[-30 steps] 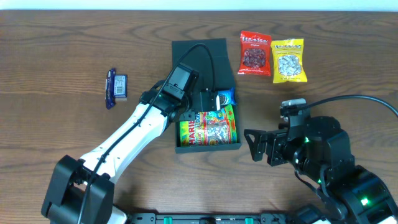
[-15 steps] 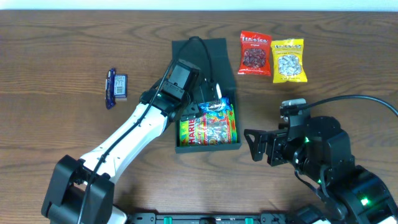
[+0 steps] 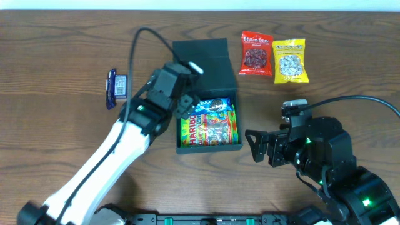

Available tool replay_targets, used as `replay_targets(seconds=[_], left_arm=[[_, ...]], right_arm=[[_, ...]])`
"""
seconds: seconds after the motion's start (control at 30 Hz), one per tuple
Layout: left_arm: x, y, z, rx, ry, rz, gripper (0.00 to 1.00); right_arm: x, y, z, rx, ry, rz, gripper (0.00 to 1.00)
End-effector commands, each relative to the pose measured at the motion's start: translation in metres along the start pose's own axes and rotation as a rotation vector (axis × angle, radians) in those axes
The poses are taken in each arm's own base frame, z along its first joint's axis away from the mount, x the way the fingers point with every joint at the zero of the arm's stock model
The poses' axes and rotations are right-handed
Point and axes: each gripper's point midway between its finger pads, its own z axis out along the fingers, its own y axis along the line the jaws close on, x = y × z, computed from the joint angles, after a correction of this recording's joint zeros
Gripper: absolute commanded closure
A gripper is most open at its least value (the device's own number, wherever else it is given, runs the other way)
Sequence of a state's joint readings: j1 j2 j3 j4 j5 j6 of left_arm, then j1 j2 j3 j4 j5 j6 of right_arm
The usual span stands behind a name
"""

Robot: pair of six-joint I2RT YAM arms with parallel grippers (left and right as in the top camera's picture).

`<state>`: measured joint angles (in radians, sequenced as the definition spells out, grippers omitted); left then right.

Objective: Pack container
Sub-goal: 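Release the Oreo pack atop the Haribo bag and retract left gripper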

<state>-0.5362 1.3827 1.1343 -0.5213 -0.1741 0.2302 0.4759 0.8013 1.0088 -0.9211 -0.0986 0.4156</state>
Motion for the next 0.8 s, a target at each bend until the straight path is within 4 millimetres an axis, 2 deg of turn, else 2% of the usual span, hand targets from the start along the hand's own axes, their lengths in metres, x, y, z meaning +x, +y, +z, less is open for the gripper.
replay_targets(seconds=[0.0,0.2,0.53,0.63,0.77], left_arm=[[-0.001,0.019,-0.029,-0.074,-0.02,-0.167,0.05],[0.027,0.023,-0.065,-0.07,0.031,-0.328,0.05],[0.074,0.021,-0.097,-0.092,0.151,-0.658,0.05],[0.081,0.019,-0.105,-0.082,0.162,-0.753,0.05],[0.079,0.016,-0.114,-0.044,0.139,-0.787,0.05]], right_arm=[[-0.003,-0.001,-0.002,0.005,-0.012,-0.01,0.01],[-0.003,-0.001,-0.002,0.005,-0.012,-0.01,0.01],[-0.001,0.001,-0.002,-0.006,-0.003,-0.01,0.01],[0.0,0.001,-0.002,-0.01,0.002,-0.009,0.01],[-0.001,0.001,-0.002,-0.008,-0.004,-0.01,0.01]])
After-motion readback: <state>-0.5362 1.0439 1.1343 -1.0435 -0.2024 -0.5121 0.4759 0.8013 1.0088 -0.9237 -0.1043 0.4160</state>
